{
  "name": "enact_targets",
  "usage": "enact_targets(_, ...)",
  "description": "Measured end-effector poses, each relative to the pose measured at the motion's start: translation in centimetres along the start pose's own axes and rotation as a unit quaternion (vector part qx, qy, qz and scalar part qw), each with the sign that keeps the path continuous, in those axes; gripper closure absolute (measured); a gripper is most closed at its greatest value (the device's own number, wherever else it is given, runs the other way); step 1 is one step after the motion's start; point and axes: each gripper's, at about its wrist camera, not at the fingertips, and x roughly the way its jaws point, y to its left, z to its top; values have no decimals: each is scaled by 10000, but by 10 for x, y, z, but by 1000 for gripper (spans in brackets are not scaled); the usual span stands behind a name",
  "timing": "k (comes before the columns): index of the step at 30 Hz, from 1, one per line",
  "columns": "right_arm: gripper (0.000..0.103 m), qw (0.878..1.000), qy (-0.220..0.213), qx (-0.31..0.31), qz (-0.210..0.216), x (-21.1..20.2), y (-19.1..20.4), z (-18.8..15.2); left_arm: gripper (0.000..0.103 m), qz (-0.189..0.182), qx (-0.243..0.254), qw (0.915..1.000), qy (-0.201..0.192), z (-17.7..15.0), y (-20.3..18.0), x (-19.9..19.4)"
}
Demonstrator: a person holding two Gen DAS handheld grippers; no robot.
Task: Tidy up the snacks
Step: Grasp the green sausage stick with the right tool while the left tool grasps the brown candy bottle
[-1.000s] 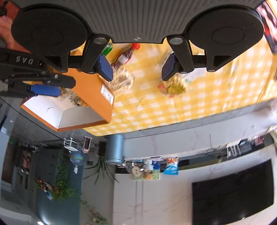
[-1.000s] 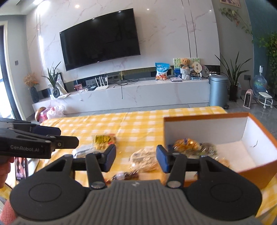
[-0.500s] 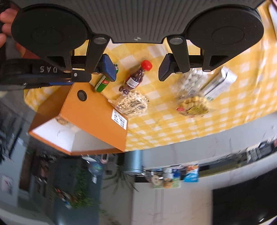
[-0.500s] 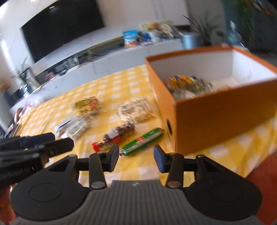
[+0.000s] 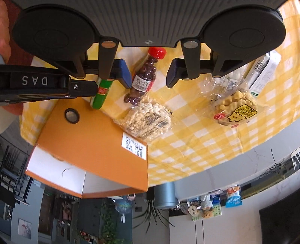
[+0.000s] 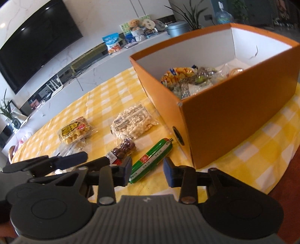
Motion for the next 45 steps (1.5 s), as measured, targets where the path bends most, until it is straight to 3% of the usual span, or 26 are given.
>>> enact_targets(7,67,9993,101,348,-100,18,-3,2,52,-262,185,9994,151,-2,1,14)
enact_targets(16,69,9995,158,268,-97,30,0,3,63,-103,341,9990,276,-7,-11,22)
enact_targets(23,78,9997,158,-194,16,33,8,2,64,316,-445,9979,359,-19,-7,3)
enact_targets(28,82,9979,256,-561,210,30,11,0,64,640,-1363,9879,361,-34,7,-16)
enact_targets(36,84,9810,513,-1770,615,17,25,-15,63,281,-2410,9687,520,-39,31,-38)
enact_targets(41,83,9616,360,-2675,503,7,32,-25,51,233,-2207,9725,705,-27,27,-36)
enact_targets(45,83,9625,441,-2627,519,9,29,-23,51,308,-1996,9755,872,-17,24,-29)
